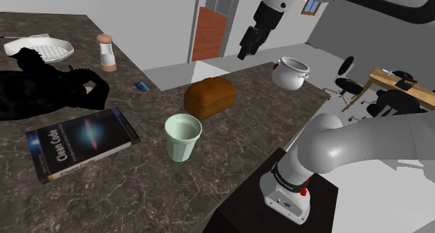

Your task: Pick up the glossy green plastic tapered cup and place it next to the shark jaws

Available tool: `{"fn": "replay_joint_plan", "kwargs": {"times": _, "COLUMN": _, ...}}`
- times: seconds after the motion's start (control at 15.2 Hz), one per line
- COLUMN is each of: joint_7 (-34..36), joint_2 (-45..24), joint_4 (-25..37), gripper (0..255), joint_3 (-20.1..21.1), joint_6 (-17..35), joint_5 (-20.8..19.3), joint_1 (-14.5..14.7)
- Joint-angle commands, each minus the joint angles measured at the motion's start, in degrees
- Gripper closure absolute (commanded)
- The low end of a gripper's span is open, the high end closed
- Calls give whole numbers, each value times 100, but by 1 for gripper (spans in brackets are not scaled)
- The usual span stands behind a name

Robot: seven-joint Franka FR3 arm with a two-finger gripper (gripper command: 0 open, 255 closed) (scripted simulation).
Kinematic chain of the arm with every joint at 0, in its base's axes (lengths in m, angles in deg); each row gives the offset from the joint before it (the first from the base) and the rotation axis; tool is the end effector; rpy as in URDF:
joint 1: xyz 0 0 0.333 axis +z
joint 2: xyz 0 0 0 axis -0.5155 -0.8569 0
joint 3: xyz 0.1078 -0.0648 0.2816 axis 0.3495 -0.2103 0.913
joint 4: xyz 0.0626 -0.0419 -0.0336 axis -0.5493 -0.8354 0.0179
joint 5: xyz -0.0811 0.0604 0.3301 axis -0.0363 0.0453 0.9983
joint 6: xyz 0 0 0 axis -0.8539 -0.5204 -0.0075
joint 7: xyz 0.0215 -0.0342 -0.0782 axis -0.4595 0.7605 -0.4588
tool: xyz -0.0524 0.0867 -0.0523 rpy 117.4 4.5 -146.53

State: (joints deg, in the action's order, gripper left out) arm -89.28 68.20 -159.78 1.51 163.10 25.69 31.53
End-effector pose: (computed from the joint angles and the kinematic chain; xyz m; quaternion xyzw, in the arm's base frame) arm 0.2815 -0.0038 0.6040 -0.9966 -0.0311 -0.0759 0.0063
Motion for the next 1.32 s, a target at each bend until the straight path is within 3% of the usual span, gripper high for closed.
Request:
{"fn": "replay_joint_plan", "kwargs": {"times": 0.0, "joint_7": 0, "joint_2": 0, "joint_4": 0, "gripper": 0, "joint_3": 0, "joint_6": 0, "joint_5": 0, "joint_1": 0}}
{"fn": "replay_joint_plan", "kwargs": {"times": 0.66, "joint_7": 1114, "joint_2": -27, "joint_4": -1456, "gripper": 0, "joint_3": 642, "joint_6": 1348, "joint_5": 926, "joint_1": 261}}
{"fn": "replay_joint_plan", "kwargs": {"times": 1.25, "joint_7": 2005, "joint_2": -825, "joint_4": -2186, "gripper": 0, "joint_3": 1356, "joint_6": 2917, "joint_5": 1958, "joint_1": 717}}
